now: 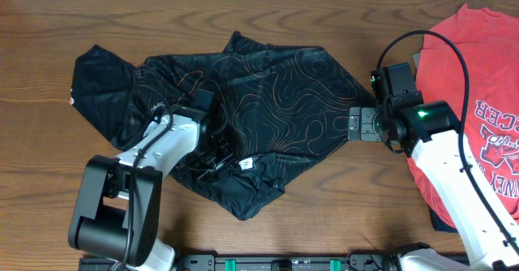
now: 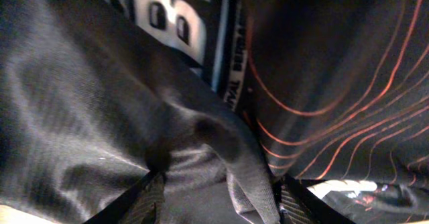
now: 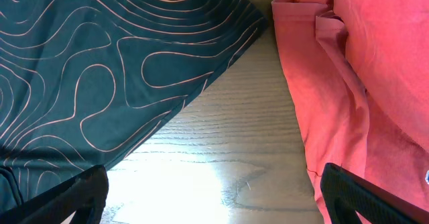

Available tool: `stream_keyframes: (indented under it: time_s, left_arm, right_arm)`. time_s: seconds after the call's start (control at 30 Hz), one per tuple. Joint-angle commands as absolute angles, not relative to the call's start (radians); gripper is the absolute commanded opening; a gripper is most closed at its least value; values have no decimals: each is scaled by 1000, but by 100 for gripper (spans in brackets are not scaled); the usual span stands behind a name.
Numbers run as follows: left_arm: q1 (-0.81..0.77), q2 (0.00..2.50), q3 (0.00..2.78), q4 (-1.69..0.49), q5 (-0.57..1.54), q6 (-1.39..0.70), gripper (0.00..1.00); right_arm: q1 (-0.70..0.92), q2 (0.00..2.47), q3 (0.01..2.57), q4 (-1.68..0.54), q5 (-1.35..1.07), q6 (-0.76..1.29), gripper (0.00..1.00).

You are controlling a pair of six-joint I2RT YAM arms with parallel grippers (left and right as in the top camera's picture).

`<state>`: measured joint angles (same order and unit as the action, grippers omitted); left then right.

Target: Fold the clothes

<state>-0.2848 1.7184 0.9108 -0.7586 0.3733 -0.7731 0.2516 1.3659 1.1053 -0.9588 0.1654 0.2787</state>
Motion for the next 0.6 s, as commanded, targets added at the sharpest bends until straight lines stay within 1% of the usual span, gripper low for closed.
stream_keyframes:
  time_s: [0.0, 0.23, 0.37, 0.57]
  left_arm:
    - [-292, 1711, 900, -757, 405, -714, 52]
    - [-292, 1660, 901, -750, 399, -688, 52]
    - [-295, 1653, 900, -757, 348, -688, 52]
    - [-336, 1654, 894, -739, 319, -690, 53]
  right_arm:
    - [242, 1360, 1110, -955, 169, 291, 99]
    - [242, 1360, 1110, -954, 169, 291, 99]
    - [242, 1360, 1110, -955, 168, 291, 99]
    - [242, 1360, 1110, -958, 168, 291, 99]
